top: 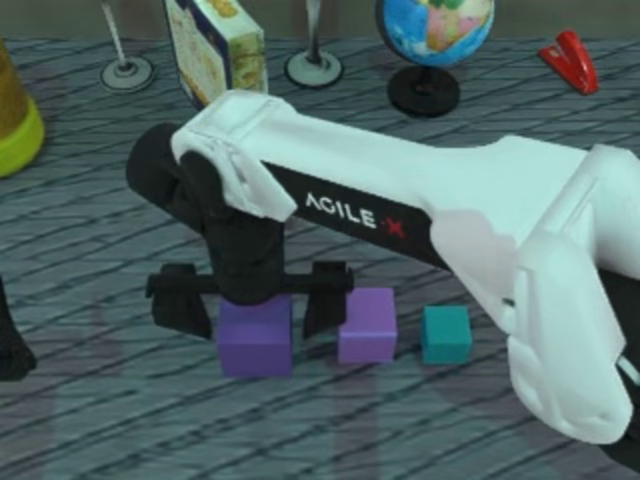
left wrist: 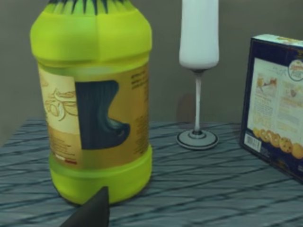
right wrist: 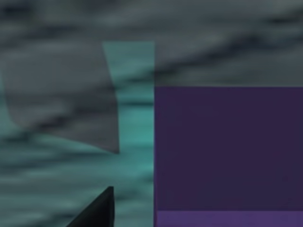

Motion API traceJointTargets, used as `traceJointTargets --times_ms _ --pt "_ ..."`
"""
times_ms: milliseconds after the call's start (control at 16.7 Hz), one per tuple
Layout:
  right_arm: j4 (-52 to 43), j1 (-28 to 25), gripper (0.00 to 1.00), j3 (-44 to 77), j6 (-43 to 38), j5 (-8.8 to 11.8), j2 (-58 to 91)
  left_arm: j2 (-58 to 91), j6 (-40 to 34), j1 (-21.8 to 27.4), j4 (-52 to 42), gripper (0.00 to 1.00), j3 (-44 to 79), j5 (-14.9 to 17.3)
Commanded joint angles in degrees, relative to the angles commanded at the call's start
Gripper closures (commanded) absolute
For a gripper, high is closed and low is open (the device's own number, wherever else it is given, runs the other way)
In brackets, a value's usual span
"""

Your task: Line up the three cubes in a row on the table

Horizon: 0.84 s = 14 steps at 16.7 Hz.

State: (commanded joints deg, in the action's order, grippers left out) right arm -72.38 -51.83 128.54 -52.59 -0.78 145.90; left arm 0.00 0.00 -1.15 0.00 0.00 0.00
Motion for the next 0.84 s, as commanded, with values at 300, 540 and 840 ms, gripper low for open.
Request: traceJointTargets --times_ms 300,540,840 --pt "-4.04 -0.01 0.00 4.35 -0.16 -0.04 0.94 0.00 0.00 0.00 0.00 0.00 0.00 0.00" --pt "-13.20 -0.24 0.00 16.06 -0.21 -0.02 2.62 0.00 0.00 0.00 0.00 0.00 0.00 0.00" --pt "-18.91 -0.37 0.00 22.19 0.00 -0.04 3.29 0.00 0.00 0.00 0.00 0.00 0.00 0.00"
